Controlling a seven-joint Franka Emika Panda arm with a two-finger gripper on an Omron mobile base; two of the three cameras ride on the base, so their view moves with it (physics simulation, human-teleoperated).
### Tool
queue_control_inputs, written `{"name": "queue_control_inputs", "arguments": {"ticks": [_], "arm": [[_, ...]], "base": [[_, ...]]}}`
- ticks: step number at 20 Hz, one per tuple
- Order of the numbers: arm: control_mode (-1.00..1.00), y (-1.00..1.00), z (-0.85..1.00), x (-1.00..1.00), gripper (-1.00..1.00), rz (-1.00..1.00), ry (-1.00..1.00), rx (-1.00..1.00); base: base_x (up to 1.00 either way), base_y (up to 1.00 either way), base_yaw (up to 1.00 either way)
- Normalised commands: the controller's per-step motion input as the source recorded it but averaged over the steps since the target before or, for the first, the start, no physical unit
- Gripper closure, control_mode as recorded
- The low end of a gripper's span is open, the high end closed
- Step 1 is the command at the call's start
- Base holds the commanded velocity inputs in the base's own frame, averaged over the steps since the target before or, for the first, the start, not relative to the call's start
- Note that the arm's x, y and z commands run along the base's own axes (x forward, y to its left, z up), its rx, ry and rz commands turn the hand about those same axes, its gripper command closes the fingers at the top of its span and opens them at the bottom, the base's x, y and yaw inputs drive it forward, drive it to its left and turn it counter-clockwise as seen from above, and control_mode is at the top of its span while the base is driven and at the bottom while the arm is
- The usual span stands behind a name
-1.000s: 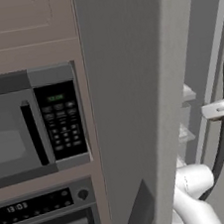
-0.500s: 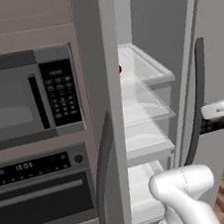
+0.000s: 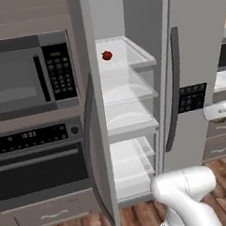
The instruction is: Retrieve the bottle and the shaker from the cabinet and place them next to the mixing bowl on the counter. Then add garlic from the fridge to the mixing bowl.
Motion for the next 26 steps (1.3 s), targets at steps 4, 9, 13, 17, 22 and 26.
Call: {"name": "queue_control_inputs", "arguments": {"ticks": [4,9,13,17,22,26], "arm": [[1.0,0.0,0.0,0.0,1.0,0.0,0.0,0.0],[1.0,0.0,0.0,0.0,1.0,0.0,0.0,0.0],[1.0,0.0,0.0,0.0,1.0,0.0,0.0,0.0],[1.0,0.0,0.0,0.0,1.0,0.0,0.0,0.0],[1.0,0.0,0.0,0.0,1.0,0.0,0.0,0.0],[1.0,0.0,0.0,0.0,1.0,0.0,0.0,0.0]], "base": [[-0.98,0.08,0.06],[-0.99,0.13,0.05],[-1.0,0.22,0.05],[-1.0,0.21,0.05],[-1.0,0.09,0.05],[-1.0,0.0,0.05]]}}
